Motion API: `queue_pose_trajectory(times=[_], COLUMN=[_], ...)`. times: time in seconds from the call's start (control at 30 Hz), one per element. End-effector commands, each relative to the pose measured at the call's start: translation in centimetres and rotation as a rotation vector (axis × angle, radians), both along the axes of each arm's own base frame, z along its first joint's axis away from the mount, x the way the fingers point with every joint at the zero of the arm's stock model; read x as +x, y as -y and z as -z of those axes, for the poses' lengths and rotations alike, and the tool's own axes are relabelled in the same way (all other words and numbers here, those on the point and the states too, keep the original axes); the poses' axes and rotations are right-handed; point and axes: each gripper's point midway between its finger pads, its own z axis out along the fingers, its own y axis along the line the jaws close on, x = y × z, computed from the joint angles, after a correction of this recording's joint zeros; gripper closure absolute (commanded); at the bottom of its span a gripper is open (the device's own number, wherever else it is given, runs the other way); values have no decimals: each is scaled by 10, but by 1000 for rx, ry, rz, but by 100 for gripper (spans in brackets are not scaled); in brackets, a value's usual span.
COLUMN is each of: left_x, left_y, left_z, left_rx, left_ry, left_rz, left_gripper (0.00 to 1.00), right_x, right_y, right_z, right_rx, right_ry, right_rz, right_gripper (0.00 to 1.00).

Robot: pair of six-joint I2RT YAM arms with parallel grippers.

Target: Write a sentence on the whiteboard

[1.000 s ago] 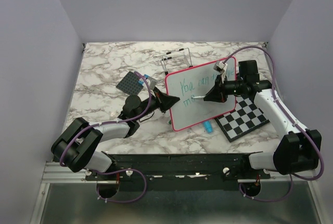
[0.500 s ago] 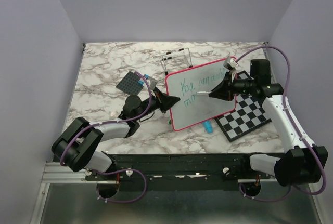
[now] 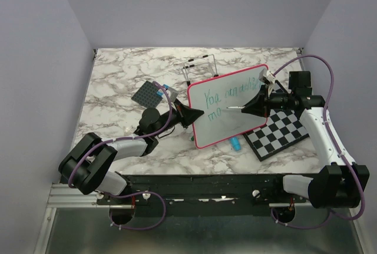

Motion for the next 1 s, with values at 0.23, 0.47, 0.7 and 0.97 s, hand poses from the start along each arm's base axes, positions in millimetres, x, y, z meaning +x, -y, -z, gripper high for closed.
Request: queue_pose_trajectory(times=[0.23, 0.47, 0.7, 0.97], left_x=[-8, -8, -8, -8], left_y=[0, -1, -1, 0], left_z=[26, 26, 26, 25], left_rx=[112, 108, 108, 104], left_ry=[13, 3, 1, 1], left_rz=[29, 29, 27, 30], left_gripper=[100, 100, 100, 100], right_x=[0, 0, 2, 6], right_y=[-2, -2, -2, 0], right_z=[4, 8, 10, 11], right_rx=[54, 62, 58, 37], right_ry=[-30, -35, -26, -4], right_rz=[-46, -41, -36, -27], right_gripper=[99, 99, 99, 99])
